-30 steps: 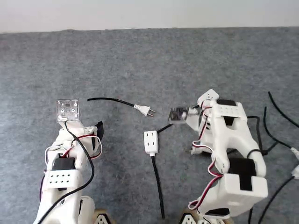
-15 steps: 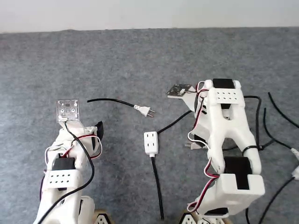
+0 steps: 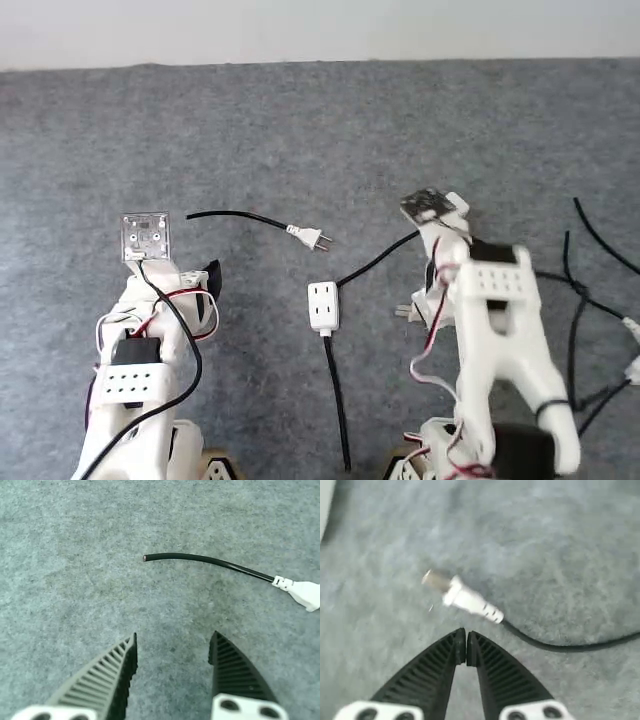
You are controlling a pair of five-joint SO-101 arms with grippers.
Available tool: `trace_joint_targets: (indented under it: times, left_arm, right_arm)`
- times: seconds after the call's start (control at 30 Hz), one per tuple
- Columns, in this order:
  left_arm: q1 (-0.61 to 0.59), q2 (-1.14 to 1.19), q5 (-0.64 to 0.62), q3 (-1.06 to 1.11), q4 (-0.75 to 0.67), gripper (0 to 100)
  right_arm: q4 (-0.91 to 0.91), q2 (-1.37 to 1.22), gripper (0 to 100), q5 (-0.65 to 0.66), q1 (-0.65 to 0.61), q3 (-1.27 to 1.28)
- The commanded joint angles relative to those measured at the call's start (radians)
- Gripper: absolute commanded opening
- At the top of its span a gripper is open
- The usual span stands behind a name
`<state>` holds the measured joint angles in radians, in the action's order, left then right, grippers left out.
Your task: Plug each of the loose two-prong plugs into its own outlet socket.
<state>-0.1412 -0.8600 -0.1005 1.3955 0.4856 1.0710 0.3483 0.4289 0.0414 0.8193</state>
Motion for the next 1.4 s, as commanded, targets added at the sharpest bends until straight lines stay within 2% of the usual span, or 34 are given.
trace_joint_targets:
  times: [0.0, 0.13, 0.57, 0.7, 0.9, 1.17, 1.37]
  left_arm:
    - [0.002, -0.006, 0.012, -0.028, -0.025, 23]
    - [0.002, -0.006, 0.012, -0.028, -0.023, 23]
    - [0.000, -0.006, 0.012, -0.028, -0.023, 23]
    - [0.000, -0.006, 0.012, -0.028, -0.021, 23]
    - [0.000, -0.006, 0.014, -0.028, -0.023, 23]
    - [0.000, -0.006, 0.014, -0.028, -0.023, 23]
    - [0.000, -0.006, 0.014, -0.028, -0.023, 23]
  right_arm:
    - [-0.153, 0.070, 0.9, -0.226, 0.015, 0.087]
    - [-0.166, 0.051, 0.9, -0.327, 0.053, 0.094]
    - [-0.222, -0.134, 0.9, -0.333, 0.073, 0.008]
    - [-0.117, -0.174, 0.9, -0.339, 0.111, -0.077]
    - [-0.090, -0.059, 0.8, -0.350, 0.142, -0.049]
    - [-0.027, 0.194, 0.8, -0.361, 0.044, 0.129]
    - [-0.150, 0.206, 0.9, -0.468, 0.022, 0.193]
